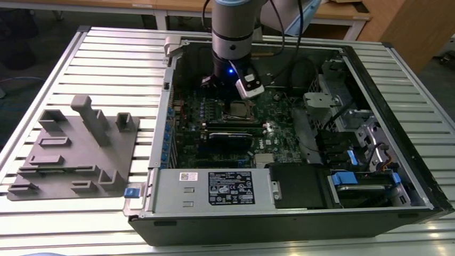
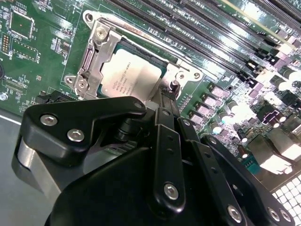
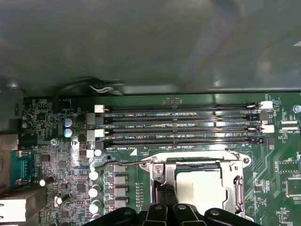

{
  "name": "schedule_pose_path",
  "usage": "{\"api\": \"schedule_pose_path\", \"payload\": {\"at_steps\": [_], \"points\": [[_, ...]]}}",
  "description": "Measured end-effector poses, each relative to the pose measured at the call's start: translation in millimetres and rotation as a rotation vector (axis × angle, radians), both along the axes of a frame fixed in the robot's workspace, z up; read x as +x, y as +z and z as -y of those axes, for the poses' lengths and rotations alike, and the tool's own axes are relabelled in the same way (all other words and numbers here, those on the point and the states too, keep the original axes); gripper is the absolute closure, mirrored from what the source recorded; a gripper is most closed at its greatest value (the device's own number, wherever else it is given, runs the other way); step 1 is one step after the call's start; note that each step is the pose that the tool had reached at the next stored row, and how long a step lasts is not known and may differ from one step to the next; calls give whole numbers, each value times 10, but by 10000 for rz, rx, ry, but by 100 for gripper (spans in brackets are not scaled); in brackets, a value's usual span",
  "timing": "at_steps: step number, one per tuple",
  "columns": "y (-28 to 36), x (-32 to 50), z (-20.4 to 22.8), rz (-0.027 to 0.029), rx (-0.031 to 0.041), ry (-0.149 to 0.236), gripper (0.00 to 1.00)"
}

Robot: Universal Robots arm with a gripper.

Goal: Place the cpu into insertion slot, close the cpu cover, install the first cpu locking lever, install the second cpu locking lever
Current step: 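Close the cpu cover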

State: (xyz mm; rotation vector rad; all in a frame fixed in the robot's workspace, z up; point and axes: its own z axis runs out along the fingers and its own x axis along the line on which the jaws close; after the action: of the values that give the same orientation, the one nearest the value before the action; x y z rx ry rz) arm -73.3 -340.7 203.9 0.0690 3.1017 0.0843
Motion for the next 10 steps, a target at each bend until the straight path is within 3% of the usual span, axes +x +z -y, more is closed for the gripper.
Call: {"api": "schedule_pose_path", "payload": {"at_steps": [10], "points": [[-25,-3,0,-1,-1,0,89]]}}
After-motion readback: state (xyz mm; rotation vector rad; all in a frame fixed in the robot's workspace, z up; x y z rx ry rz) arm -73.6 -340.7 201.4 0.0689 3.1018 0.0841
